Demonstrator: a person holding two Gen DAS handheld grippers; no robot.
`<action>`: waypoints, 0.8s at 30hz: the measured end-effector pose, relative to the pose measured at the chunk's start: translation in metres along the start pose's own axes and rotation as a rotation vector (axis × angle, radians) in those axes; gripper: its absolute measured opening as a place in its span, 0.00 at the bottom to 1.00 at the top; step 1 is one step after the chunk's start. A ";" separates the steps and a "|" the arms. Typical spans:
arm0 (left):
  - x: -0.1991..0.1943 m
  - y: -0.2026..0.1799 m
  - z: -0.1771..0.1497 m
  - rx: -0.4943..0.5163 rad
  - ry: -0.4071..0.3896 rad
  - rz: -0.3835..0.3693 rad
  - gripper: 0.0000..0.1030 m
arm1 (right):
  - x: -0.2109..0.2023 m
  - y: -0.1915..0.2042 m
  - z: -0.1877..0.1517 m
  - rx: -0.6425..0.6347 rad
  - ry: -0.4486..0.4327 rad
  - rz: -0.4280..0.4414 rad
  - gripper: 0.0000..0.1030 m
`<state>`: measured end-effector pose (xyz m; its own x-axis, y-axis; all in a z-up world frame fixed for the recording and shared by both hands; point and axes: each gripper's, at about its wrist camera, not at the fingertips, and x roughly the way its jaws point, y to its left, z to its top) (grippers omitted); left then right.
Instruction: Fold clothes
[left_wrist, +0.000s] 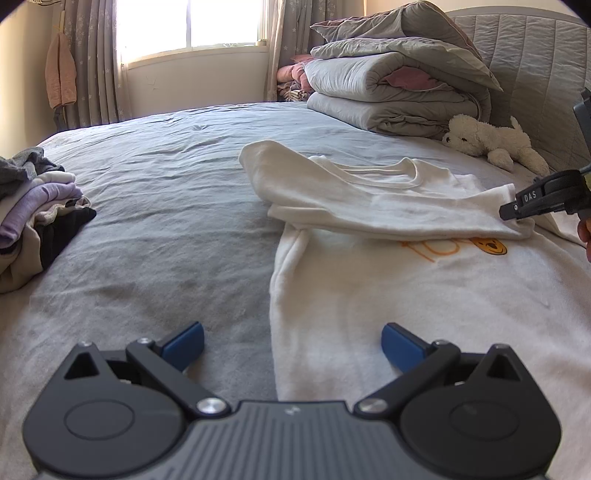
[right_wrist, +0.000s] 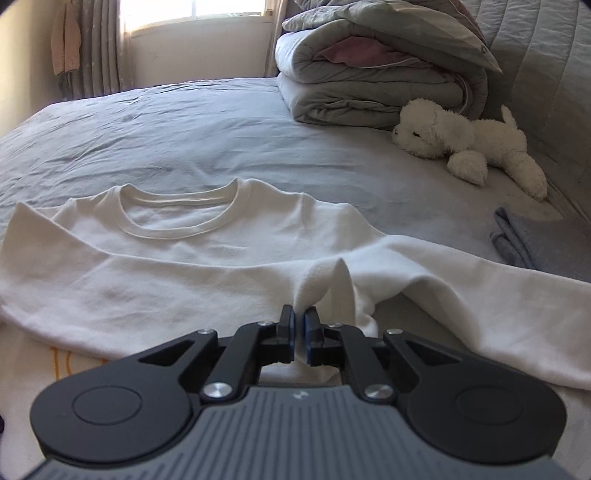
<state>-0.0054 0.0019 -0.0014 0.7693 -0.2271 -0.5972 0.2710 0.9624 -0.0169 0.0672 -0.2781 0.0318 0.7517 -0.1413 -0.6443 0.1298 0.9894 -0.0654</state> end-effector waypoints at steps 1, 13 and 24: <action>0.000 0.000 0.000 0.000 0.000 0.000 1.00 | 0.000 0.000 0.000 -0.001 0.000 0.000 0.07; 0.000 0.000 0.000 0.000 0.000 0.000 1.00 | -0.005 -0.001 0.002 0.006 -0.021 0.004 0.07; 0.000 0.000 0.000 0.000 0.000 0.000 1.00 | -0.010 -0.005 0.008 0.014 -0.041 0.004 0.07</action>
<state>-0.0053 0.0022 -0.0016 0.7693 -0.2272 -0.5971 0.2711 0.9624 -0.0168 0.0644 -0.2824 0.0443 0.7782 -0.1393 -0.6123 0.1361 0.9893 -0.0522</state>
